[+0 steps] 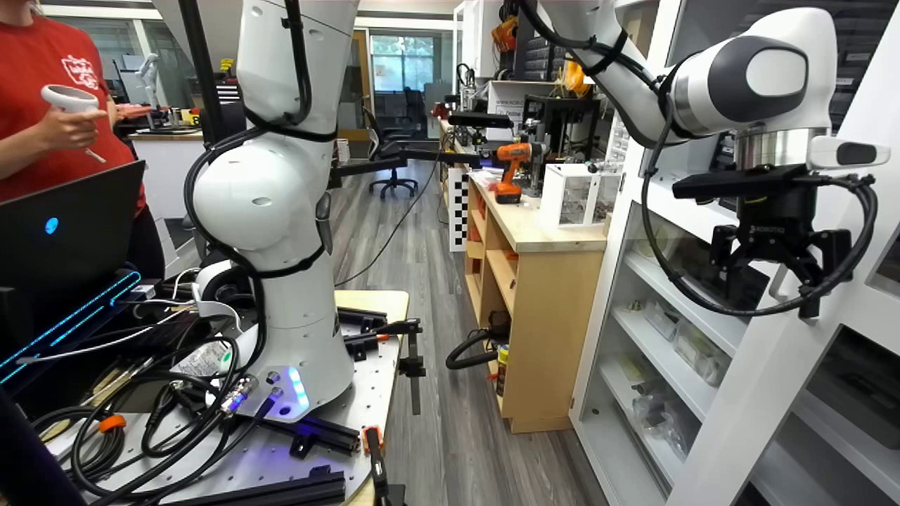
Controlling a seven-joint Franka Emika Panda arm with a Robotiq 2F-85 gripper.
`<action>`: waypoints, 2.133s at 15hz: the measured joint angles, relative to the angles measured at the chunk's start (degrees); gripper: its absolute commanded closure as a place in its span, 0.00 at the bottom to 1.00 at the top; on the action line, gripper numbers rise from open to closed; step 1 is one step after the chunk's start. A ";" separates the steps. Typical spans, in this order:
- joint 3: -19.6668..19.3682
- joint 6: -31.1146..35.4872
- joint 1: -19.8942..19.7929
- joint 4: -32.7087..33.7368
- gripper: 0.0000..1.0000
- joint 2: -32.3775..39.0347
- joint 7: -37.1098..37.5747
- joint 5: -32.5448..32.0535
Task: Open the right cabinet door
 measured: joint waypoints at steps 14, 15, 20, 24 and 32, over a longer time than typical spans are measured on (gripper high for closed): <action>0.77 16.08 -6.38 -4.67 0.00 -0.10 2.25 14.58; 0.85 16.62 -6.56 -4.91 0.00 -0.10 2.25 16.04; 2.33 21.98 -7.23 -5.83 0.00 -0.10 1.64 20.68; 4.24 25.11 -7.26 -6.05 0.00 -0.10 0.37 22.36; 5.62 26.16 -7.29 -6.06 0.00 -0.10 -0.61 22.98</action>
